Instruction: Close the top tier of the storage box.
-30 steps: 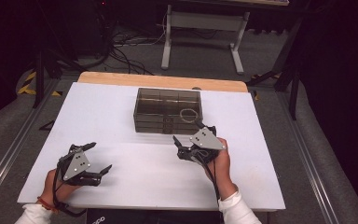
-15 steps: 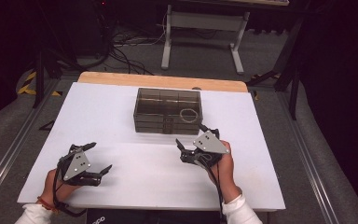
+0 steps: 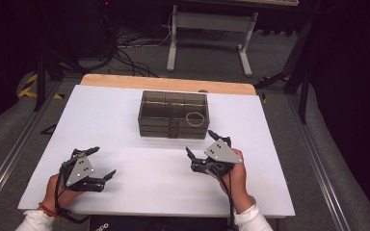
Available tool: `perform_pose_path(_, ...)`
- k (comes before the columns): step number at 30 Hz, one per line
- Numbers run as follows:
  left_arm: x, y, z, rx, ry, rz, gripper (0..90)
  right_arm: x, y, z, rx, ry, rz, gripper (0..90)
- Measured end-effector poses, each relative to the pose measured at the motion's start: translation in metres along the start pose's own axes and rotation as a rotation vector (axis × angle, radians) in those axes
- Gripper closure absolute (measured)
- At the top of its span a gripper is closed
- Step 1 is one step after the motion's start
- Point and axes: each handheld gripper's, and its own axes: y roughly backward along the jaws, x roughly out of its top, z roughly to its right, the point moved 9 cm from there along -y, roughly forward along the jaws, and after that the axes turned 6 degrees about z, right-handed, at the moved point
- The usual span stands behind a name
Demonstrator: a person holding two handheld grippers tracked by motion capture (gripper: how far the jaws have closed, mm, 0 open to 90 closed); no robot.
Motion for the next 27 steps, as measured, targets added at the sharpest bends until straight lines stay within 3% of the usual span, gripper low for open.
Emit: perform_pose_path(27,0.0,-0.001,0.001,-0.005,-0.003,0.001,9.2,-0.033,0.025,0.004,0.019,0.014,-0.007,13.1)
